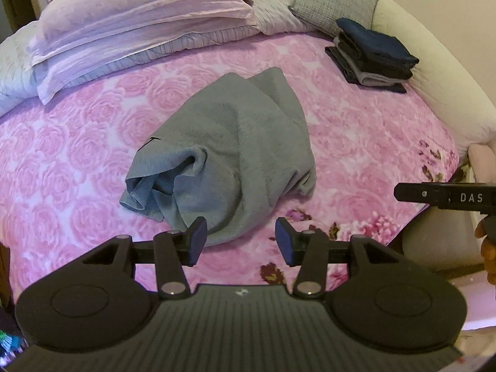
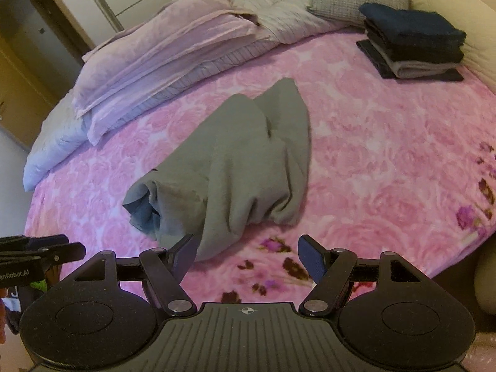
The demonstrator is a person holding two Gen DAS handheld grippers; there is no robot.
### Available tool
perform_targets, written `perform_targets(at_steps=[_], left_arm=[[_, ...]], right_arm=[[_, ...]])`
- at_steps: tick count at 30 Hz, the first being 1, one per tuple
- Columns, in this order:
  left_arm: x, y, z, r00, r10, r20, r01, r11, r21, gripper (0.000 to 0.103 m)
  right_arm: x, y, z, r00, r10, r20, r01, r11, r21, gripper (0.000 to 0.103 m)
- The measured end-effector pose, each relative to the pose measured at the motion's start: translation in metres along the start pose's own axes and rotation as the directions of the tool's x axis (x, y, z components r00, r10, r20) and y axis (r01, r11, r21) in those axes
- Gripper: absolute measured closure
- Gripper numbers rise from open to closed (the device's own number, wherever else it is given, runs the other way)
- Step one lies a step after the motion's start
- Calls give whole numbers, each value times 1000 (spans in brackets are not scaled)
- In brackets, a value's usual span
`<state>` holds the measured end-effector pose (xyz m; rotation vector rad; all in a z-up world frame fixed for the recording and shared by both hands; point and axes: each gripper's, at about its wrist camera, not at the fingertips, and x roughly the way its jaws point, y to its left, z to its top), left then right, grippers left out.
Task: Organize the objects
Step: 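Grasp the grey skirt's hem edge with the left gripper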
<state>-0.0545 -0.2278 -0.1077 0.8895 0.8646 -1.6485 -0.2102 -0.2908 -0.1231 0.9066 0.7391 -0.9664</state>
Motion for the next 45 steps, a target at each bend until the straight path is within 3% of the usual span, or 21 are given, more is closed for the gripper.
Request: perform_targets(at_steps=[8,16,27,31,35,38,40,42,45], left_arm=[[13,4,3,999,-4,-39,5,999,35,59],[24,-16,9,998,17,-61,-16,1000,17,58],[72,-67,18,989,128,-76,-132,990,-41,52],[102,-90,14,984,165,-68,-164,986,16,52],[137,-124,8,980,192,-42,-183,969,168,52],[165,-148,1,976,217,1,-206,925,318,52],[188,-164,-6,971,237,28,-225,868,444,51],[211,-176,-14,969,241,57,-231,794,563,51],[244,-190,-30,965,237,116,-244,634,734,51]], right_arm=[[6,-3,-9,1000,-17,-25,18,1000,25,34],[10,-24,0,998,-3,-66,2,1000,-15,34],[18,-117,40,994,32,-106,-37,998,-46,34],[23,-154,50,993,14,-119,-19,999,-42,34],[29,-192,57,991,-2,-131,1,1000,-2,34],[32,-221,62,990,-47,-131,50,998,25,34],[32,-245,64,988,-79,-132,89,994,69,34],[30,-265,64,986,-106,-131,121,986,118,34],[26,-298,61,977,-158,-145,185,963,198,34]])
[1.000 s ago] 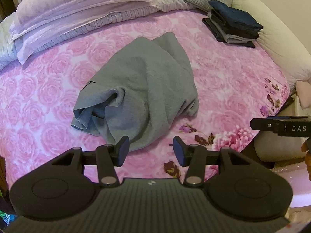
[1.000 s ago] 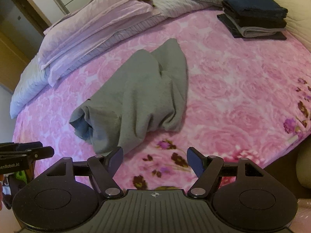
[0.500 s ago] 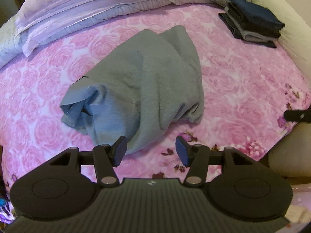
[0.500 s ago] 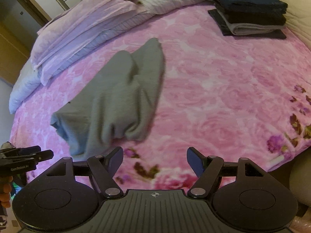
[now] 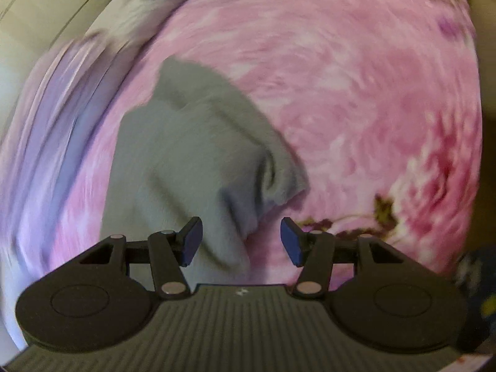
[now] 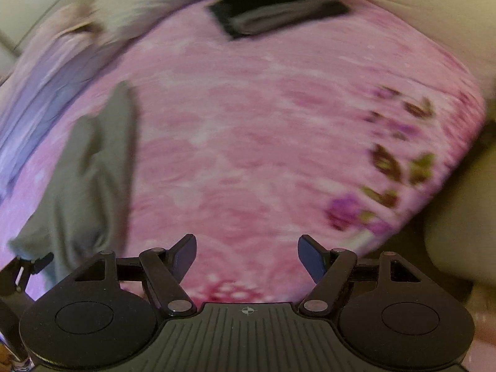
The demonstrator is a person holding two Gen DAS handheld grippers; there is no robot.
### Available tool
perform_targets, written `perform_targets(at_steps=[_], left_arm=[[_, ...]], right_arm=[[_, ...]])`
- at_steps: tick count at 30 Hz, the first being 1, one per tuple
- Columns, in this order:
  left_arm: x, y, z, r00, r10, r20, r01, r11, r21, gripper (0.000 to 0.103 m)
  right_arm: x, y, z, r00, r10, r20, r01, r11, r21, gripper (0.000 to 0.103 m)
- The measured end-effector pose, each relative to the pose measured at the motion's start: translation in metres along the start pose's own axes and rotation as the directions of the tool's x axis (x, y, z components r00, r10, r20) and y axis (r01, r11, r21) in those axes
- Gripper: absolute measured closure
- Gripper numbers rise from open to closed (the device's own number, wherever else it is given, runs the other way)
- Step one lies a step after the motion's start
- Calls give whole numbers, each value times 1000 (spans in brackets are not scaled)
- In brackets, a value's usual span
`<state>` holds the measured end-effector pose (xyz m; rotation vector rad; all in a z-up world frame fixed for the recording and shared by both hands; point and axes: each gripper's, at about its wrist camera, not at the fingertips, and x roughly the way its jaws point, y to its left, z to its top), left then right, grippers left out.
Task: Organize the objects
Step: 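Grasp the grey skirt's hem edge with the left gripper, then grasp the skirt with the right gripper while the left gripper holds it, lift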
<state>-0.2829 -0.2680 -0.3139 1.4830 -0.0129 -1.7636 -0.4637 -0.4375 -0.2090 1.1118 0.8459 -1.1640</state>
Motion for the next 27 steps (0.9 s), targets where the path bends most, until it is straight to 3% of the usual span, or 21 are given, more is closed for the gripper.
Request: perform_targets(at_steps=[2,6,12,13,14,15,17,19,20,21,22,23,24,25,26,27], left_arm=[[17,-17,-2,999,20,36,-25,988,150,51],[51,-48,-11,994,27,109,-69,911,406,49],[91,-70,-27,984,30,173,-131,783,608,48],[92,-68,-28,982,23,188,-136,776,616,58],[92,-64,-31,975,38,220,-169,769,616,86],[92,-59,-32,973,50,227,-184,765,618,88],[79,-35,-30,965,51,256,-184,828,530,91],[55,6,-25,960,86,268,-180,919,351,92],[37,37,-23,959,109,263,-165,965,202,93],[22,68,-22,961,117,251,-137,989,63,93],[4,108,-26,963,133,235,-107,987,-118,93],[-11,149,-34,966,143,215,-76,953,-292,93],[-22,188,-46,971,141,191,-42,895,-445,93],[-29,228,-66,977,136,163,-13,805,-593,94],[-33,265,-94,980,148,133,-8,697,-717,95],[-34,291,-118,982,160,98,-20,609,-793,95]], right_arm=[[1,-20,0,1000,-30,-8,30,998,53,34],[2,-45,-7,996,-86,-28,89,988,124,34],[12,-50,-25,992,-96,-78,110,975,194,34],[15,-47,-26,992,-94,-83,109,974,199,34],[18,-42,-26,992,-92,-89,108,974,199,34],[21,-36,-26,992,-88,-94,105,975,196,34],[26,-21,-21,992,-73,-99,90,979,183,34],[33,-3,-15,994,-61,-94,75,985,157,34],[36,6,-11,994,-54,-93,67,988,139,34],[40,17,-7,995,-47,-91,58,990,125,34],[44,28,-4,995,-39,-91,49,992,112,34],[48,42,-1,995,-28,-91,37,995,92,34],[53,56,2,996,-17,-89,24,997,74,34],[58,70,4,996,-5,-88,10,999,53,34],[65,89,8,996,9,-89,-7,1000,23,34],[70,104,8,996,20,-89,-20,1000,-1,34]])
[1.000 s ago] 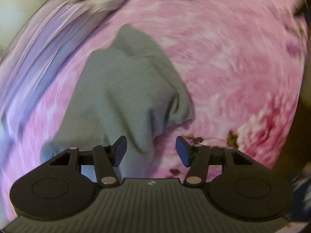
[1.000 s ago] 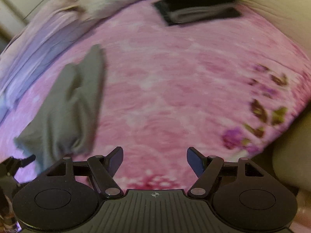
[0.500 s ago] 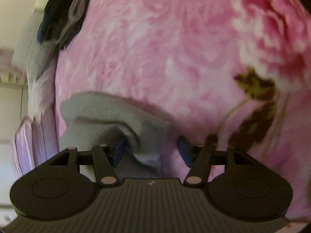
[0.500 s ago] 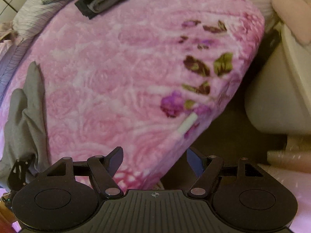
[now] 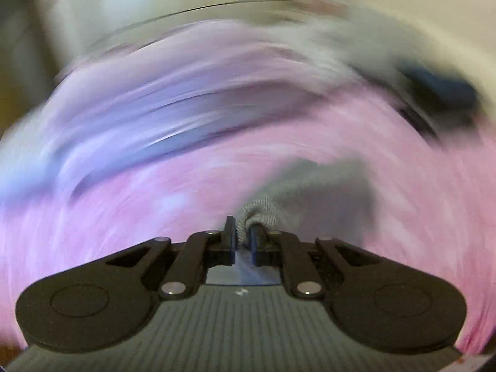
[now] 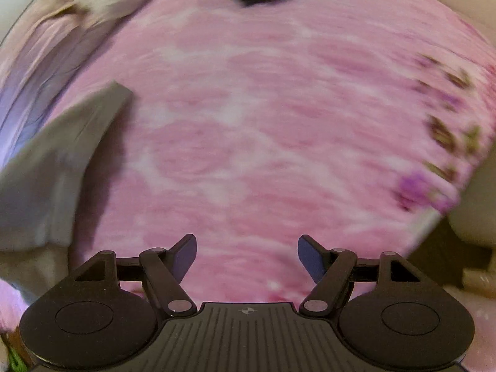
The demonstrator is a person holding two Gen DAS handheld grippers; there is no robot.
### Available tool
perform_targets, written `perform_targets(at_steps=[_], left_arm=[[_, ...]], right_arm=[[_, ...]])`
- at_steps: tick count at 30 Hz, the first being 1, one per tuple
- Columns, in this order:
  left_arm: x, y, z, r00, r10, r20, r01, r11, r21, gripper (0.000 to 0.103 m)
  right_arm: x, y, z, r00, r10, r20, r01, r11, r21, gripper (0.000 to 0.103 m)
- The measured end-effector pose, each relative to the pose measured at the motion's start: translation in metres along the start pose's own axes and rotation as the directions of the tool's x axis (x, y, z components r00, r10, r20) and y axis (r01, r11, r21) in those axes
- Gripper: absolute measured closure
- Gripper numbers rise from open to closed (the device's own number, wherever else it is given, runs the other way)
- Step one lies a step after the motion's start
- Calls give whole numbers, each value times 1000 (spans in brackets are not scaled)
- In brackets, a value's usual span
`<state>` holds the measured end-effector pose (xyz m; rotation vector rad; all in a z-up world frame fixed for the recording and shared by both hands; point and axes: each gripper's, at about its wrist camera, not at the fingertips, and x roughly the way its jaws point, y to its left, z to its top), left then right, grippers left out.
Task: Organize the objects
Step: 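Grasp the skirt with the right gripper while the left gripper holds it, lift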
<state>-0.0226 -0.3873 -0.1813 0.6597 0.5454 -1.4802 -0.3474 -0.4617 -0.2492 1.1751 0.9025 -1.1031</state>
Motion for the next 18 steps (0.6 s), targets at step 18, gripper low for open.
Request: perform_targets(at_steps=[18], left_arm=[[122,199,-106,952,92,-291,-164,959,-232,87]], right_arm=[[167,259,-56,965,197,173,129,214,-968,34]])
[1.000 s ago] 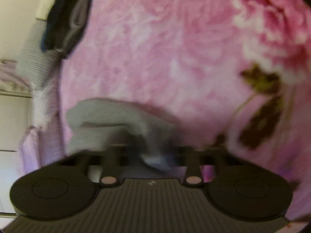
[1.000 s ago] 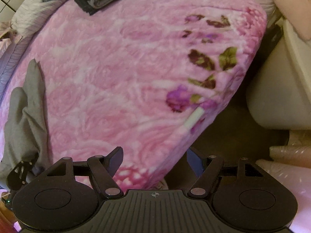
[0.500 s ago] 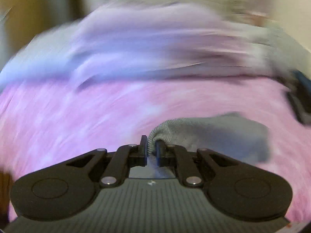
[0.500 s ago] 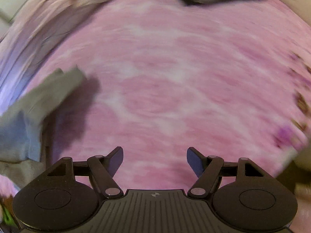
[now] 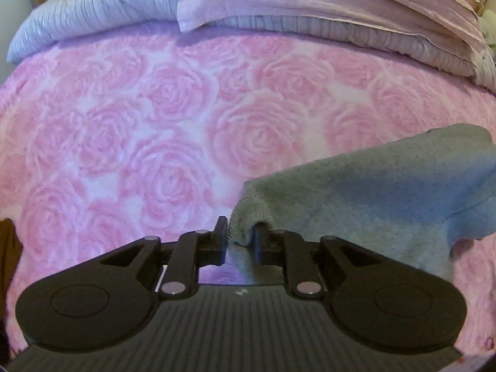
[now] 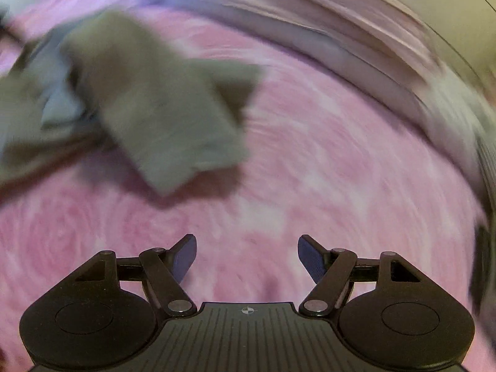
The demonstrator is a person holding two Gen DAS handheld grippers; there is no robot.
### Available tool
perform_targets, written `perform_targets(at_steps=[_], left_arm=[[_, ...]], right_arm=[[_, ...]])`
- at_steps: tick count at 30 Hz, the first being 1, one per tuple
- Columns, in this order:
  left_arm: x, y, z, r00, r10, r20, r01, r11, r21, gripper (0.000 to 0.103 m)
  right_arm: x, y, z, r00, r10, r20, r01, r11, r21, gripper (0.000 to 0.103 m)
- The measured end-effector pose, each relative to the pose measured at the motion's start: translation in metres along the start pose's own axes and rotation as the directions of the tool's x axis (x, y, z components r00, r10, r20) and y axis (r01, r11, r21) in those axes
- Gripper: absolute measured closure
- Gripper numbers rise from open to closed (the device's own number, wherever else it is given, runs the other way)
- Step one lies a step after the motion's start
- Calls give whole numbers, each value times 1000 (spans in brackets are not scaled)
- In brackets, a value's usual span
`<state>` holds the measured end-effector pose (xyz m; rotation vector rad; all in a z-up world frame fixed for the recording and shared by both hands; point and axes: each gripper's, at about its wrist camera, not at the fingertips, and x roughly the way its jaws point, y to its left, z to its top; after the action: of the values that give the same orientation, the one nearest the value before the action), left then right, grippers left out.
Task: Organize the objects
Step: 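Grasp the skirt with the right gripper while the left gripper holds it, lift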
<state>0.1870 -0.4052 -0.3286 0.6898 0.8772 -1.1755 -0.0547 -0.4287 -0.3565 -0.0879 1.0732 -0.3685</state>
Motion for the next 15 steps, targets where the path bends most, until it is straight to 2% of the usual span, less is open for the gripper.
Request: perform_targets(at_steps=[1,4,5,7,9,10,12,13,15], left_arm=[[1,2,0,1000,-8,-1,8,1000,0,86],[10,6,1,1000,-21,-6,21,1000,21,84],[16,6,3,1000,-23,-8,23,999,29,84],[23,6,4,1000,-29,-10,30,998,48,84],[34,4,4,999,-34,-13,35,997,70,84],[39,3,3,999,-37,-12,38,996,82,84],[45,-1,1,999,-42,-17,43,994,97,90],[46,-3,0,999,-43,-15,44,994,103,93],[39,-7,-3,1000,-31,1,31,993,115,96]], right_arm=[[7,9,1,1000,5,19,-3,997,-75,34],[35,33,-1,991,-97,97,122,946,-300,34],[44,34,-2,987,-104,124,142,924,-354,34],[60,31,0,978,-126,165,181,908,-378,34],[67,23,4,962,-126,243,213,902,-376,37],[67,20,6,955,-105,279,210,901,-381,45],[66,19,11,956,-47,290,171,892,-418,103],[62,19,13,957,-32,288,158,891,-426,103],[39,8,15,951,9,308,106,929,-355,103]])
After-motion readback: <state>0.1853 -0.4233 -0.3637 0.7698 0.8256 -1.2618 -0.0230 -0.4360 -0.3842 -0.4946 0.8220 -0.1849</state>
